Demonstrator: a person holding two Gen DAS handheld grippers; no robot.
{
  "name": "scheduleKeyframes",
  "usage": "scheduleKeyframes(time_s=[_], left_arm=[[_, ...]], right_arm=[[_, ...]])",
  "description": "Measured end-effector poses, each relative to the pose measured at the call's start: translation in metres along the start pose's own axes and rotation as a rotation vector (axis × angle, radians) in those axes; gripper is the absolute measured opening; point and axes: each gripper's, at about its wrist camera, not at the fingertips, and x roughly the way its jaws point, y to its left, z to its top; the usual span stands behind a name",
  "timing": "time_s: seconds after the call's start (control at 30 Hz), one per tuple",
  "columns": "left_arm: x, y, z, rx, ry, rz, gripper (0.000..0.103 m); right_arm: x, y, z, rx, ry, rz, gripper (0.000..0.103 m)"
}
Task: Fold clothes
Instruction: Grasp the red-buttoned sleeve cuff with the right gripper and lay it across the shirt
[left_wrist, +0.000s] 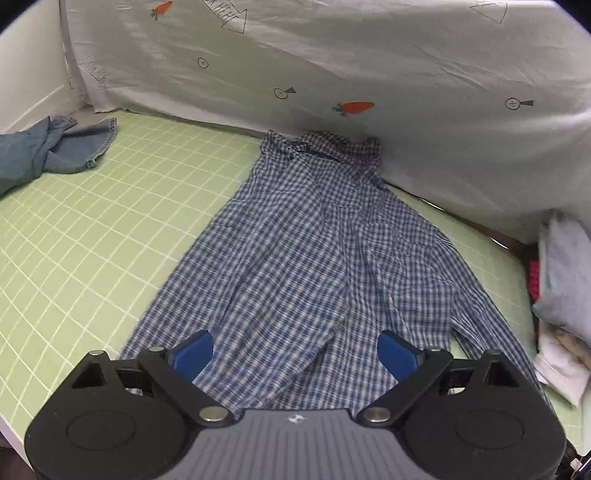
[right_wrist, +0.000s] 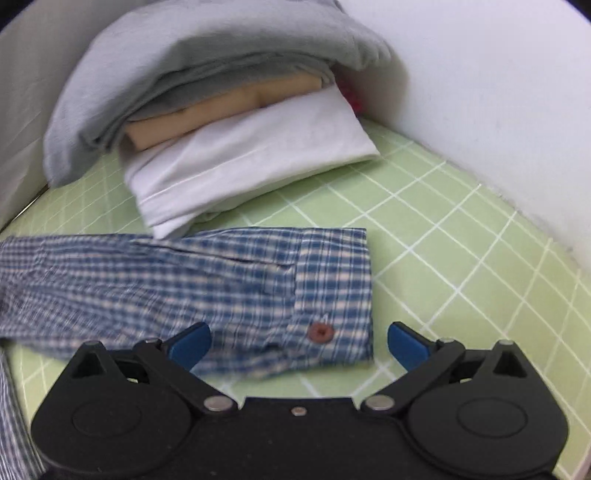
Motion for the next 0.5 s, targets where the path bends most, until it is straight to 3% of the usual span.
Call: scheduleKeyframes(time_s=[0.27, 0.33, 0.4, 0.43, 0.47, 0.5], left_arm=[[-0.003, 0.003, 0.002, 0.029, -0.009, 0.036, 0.095], [-0.002, 0.010, -0.001, 0.010, 0.003, 0.033, 0.095], [-0.002, 0.018, -0.003, -0.006, 0.004, 0.019, 0.095], [-0.001, 0.021, -0.004, -0.014, 0.005, 0.012, 0.095], [-0.001, 0.025, -0.005, -0.021, 0.006, 0.005, 0.095], [-0.001, 0.029, -0.005, -0.026, 0.006, -0.001, 0.095]], right_arm=[[0.011, 0.007, 0.006, -0.034, 0.009, -0.013, 0.103], [0.010, 0.011, 0.004, -0.082, 0.004, 0.025, 0.100], [0.006, 0.014, 0.004, -0.115, -0.007, 0.051, 0.087], [0.005, 0.016, 0.006, -0.130, -0.010, 0.064, 0.065], [0.001, 0.019, 0.007, -0.166, -0.018, 0.092, 0.032], [-0.001, 0.024, 0.009, -0.196, -0.008, 0.118, 0.027]])
